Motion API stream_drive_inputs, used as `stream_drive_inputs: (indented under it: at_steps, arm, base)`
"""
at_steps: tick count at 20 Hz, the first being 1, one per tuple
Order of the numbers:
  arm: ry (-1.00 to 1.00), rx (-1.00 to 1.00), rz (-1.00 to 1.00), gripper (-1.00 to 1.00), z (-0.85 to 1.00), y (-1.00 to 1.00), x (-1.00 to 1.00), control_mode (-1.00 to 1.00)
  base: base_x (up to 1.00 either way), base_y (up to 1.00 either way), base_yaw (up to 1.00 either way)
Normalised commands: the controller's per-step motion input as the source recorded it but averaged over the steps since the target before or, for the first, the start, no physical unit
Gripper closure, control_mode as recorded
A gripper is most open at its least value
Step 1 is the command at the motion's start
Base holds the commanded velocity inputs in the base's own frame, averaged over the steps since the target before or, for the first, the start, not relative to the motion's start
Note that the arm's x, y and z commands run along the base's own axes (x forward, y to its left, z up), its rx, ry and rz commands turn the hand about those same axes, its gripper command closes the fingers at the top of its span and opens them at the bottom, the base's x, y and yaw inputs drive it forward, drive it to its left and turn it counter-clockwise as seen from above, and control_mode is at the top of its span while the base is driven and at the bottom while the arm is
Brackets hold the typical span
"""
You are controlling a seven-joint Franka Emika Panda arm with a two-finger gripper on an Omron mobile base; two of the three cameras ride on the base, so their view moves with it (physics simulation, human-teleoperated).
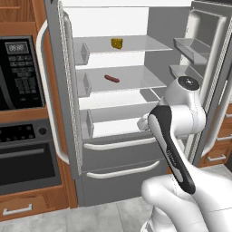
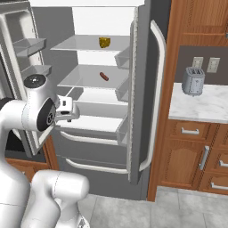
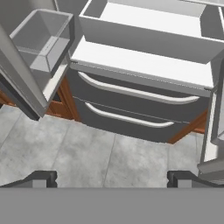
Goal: Retrieve the sausage and cheese from the fridge and place them on the cutting board on the counter.
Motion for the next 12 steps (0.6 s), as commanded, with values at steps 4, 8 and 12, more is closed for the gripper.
stream_drive_inputs:
  at_steps: [4, 8, 12]
  arm:
    - [0.00, 0.00, 0.00, -1.00, 0.00, 0.00, 0.00, -1.00]
    - [0.00, 0.00, 0.00, -1.00, 0.00, 0.00, 0.00, -1.00]
    - [0.00, 0.00, 0.00, -1.00, 0.00, 0.00, 0.00, -1.00]
  base:
    - [0.00, 0.00, 0.00]
    - [0.00, 0.00, 0.00]
    - [0.00, 0.00, 0.00]
